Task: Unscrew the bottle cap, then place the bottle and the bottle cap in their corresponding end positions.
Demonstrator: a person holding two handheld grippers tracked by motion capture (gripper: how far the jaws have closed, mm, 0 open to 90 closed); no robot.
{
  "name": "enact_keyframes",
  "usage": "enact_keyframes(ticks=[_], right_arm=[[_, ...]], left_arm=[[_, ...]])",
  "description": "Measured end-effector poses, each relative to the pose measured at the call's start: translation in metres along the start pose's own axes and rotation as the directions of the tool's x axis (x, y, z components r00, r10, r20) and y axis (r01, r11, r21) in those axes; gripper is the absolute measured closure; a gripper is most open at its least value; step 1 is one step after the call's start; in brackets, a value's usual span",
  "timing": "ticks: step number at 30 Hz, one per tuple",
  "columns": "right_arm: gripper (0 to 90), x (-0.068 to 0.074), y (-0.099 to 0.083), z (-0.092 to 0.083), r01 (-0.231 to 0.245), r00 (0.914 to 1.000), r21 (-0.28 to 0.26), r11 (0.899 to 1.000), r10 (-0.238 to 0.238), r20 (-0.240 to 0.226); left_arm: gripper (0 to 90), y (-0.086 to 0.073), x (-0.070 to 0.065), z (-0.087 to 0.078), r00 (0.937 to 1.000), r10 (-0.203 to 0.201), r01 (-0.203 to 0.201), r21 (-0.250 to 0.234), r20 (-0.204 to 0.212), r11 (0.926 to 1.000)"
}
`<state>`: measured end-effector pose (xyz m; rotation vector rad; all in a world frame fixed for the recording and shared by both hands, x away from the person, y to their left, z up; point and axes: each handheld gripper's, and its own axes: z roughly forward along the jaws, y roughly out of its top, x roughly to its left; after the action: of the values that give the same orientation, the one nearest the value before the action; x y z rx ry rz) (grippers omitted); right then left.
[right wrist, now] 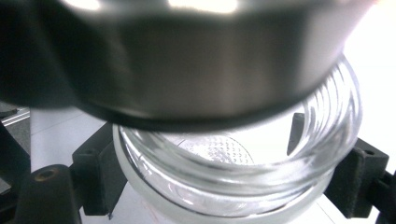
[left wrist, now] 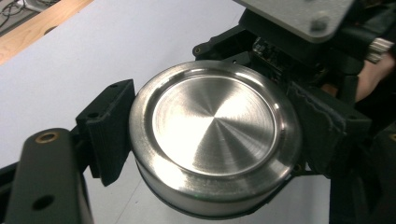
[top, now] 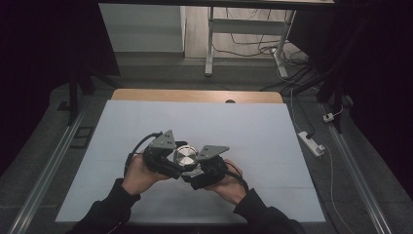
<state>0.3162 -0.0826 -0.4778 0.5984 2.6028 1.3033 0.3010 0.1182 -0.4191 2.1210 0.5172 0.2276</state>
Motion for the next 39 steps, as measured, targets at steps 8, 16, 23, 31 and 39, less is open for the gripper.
enact_keyframes(ticks=[8, 16, 23, 31, 39], right_arm=[[15.2, -0.007, -0.001, -0.004, -0.009, 0.9998, -0.005, 1.000, 0.009, 0.020], [15.2, -0.015, -0.003, -0.006, -0.023, 0.9987, -0.007, 1.000, 0.024, 0.045], [15.2, -0.022, -0.004, -0.009, -0.040, 0.9966, -0.010, 0.999, 0.040, 0.071], [15.1, -0.029, -0.003, -0.012, -0.053, 0.9942, -0.018, 0.998, 0.054, 0.093], [15.2, -0.034, -0.001, -0.014, -0.064, 0.9919, -0.028, 0.998, 0.066, 0.109]], left_arm=[[20.2, -0.003, 0.001, -0.007, 0.9999, -0.012, 0.012, -0.010, 0.004, 0.9999], [20.1, -0.007, 0.000, -0.012, 0.9998, -0.020, 0.020, -0.014, 0.008, 0.9997], [20.1, -0.010, -0.002, -0.014, 0.9997, -0.019, 0.019, -0.013, 0.011, 0.9997], [20.1, -0.015, -0.005, -0.015, 0.9997, -0.014, 0.014, -0.024, 0.021, 0.9996], [20.1, -0.019, -0.009, -0.014, 0.9994, -0.001, 0.002, -0.038, 0.035, 0.9993]])
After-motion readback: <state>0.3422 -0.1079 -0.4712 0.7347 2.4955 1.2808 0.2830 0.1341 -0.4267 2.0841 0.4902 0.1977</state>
